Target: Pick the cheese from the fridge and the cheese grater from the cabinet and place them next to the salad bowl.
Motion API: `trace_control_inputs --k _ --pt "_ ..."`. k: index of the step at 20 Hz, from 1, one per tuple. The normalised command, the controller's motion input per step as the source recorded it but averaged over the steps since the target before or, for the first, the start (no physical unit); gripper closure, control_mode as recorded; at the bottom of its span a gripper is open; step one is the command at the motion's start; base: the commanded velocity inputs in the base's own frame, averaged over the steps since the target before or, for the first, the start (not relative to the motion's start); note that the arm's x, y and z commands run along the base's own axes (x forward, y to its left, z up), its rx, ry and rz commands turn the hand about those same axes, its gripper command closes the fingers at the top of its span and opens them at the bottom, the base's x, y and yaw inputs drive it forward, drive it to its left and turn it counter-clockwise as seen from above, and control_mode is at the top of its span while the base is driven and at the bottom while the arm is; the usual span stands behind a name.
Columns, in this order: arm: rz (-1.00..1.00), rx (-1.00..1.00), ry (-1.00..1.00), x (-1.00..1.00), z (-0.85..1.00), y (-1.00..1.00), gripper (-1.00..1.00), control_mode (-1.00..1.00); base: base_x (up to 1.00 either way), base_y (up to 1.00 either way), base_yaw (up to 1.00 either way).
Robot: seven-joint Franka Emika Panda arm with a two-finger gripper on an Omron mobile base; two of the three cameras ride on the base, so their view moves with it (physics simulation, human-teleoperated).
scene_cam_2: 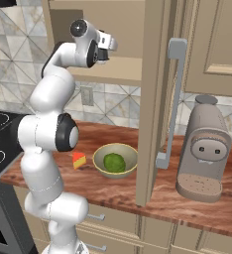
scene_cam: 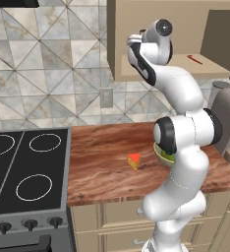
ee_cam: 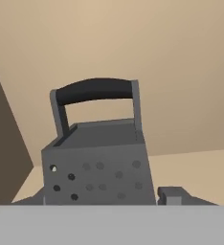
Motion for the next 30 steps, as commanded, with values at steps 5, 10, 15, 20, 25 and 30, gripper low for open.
trace_control_inputs --k 5,10,15,20,25,30 --pt "0.00 0.02 -0.04 -0.05 0.00 -0.10 1.00 -1.00 0.00 0.00 0.00" --pt "0.00 0.02 -0.10 -0.22 0.00 -0.06 1.00 -1.00 0.00 0.00 0.00" --pt "0.00 0.05 -0.20 -0.43 -0.03 -0.10 1.00 -1.00 0.00 0.00 0.00" --pt "0.00 0.06 -0.19 -0.45 -0.04 -0.04 1.00 -1.00 0.00 0.00 0.00" --pt "-0.01 0.05 -0.14 -0.44 0.00 0.00 1.00 -1.00 0.00 0.00 0.00" --pt "-0.05 0.06 -0.04 -0.40 0.18 0.00 1.00 -1.00 0.00 0.00 0.00"
